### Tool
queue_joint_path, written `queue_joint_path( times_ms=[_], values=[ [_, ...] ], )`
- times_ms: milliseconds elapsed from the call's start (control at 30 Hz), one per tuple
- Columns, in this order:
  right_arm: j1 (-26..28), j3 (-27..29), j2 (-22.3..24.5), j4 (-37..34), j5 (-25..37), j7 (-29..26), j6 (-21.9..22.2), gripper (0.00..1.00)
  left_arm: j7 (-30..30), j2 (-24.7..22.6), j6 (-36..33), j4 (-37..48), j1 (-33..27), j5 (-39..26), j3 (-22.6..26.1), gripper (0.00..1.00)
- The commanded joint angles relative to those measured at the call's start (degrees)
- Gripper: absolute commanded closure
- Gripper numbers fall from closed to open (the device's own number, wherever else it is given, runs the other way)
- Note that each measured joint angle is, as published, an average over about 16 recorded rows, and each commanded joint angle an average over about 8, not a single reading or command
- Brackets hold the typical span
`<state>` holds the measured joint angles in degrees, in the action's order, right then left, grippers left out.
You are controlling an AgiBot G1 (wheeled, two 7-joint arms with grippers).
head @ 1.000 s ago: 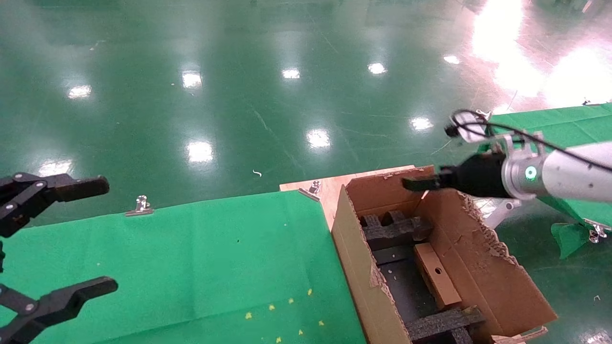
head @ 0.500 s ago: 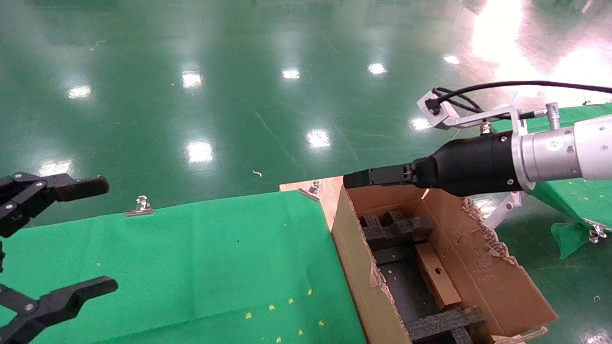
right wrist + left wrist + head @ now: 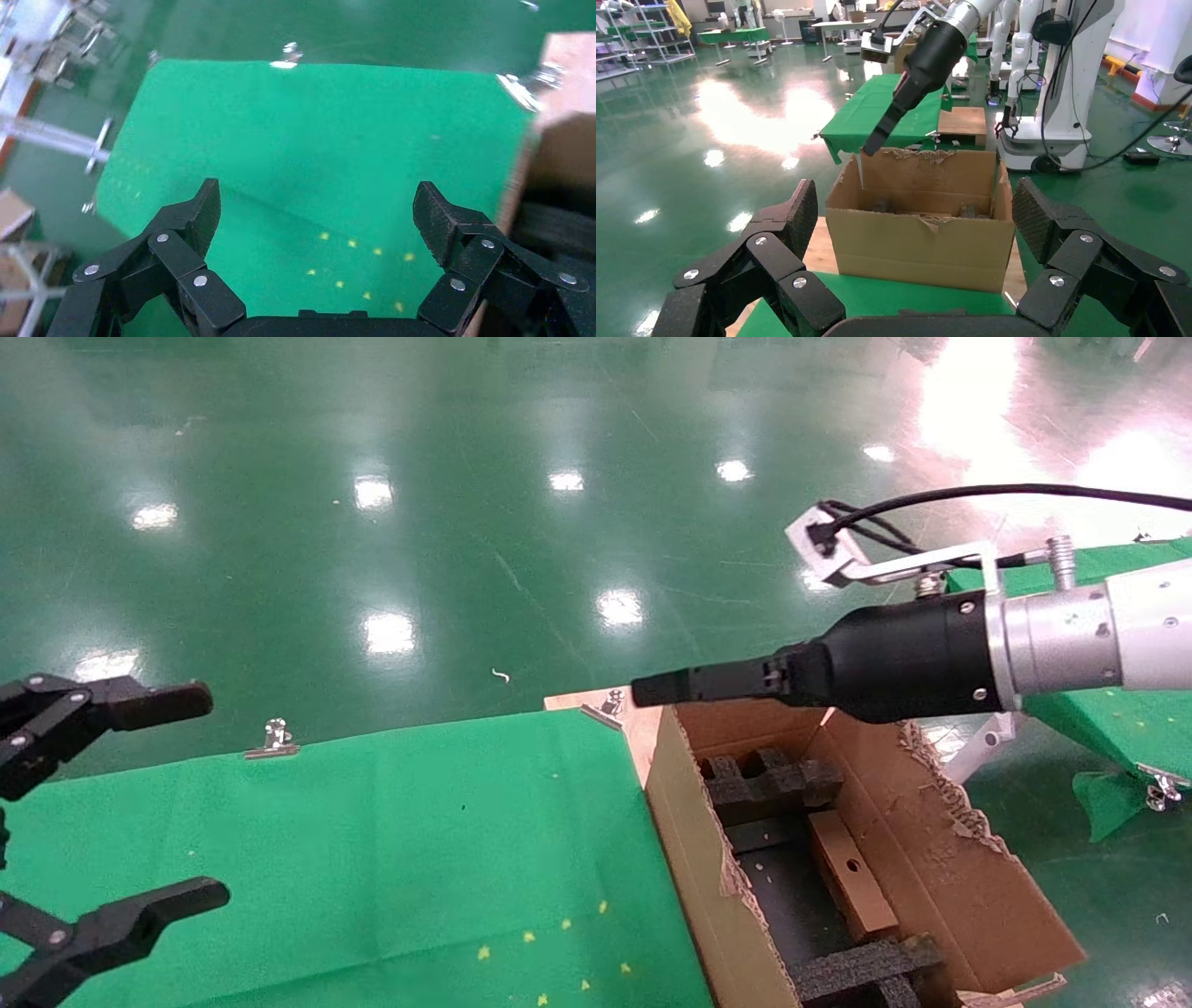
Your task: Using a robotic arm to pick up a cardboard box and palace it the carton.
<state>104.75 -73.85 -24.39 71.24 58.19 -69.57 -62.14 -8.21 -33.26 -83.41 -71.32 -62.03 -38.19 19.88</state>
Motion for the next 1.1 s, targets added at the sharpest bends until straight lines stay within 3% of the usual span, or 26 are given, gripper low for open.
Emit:
queue_joint_path(
  times_ms=[33, 1100],
  values=[
    [-1.49, 1.99, -0.37, 0.08, -0.56, 2.02, -0.81, 0.0, 0.0, 0.0, 0.0, 0.0, 0.0, 0.0, 0.0, 0.0],
    [-27.27, 36.52, -6.71, 1.48, -10.31, 37.14, -14.87, 0.0, 0.0, 0.0, 0.0, 0.0, 0.0, 0.01, 0.01, 0.0]
  ],
)
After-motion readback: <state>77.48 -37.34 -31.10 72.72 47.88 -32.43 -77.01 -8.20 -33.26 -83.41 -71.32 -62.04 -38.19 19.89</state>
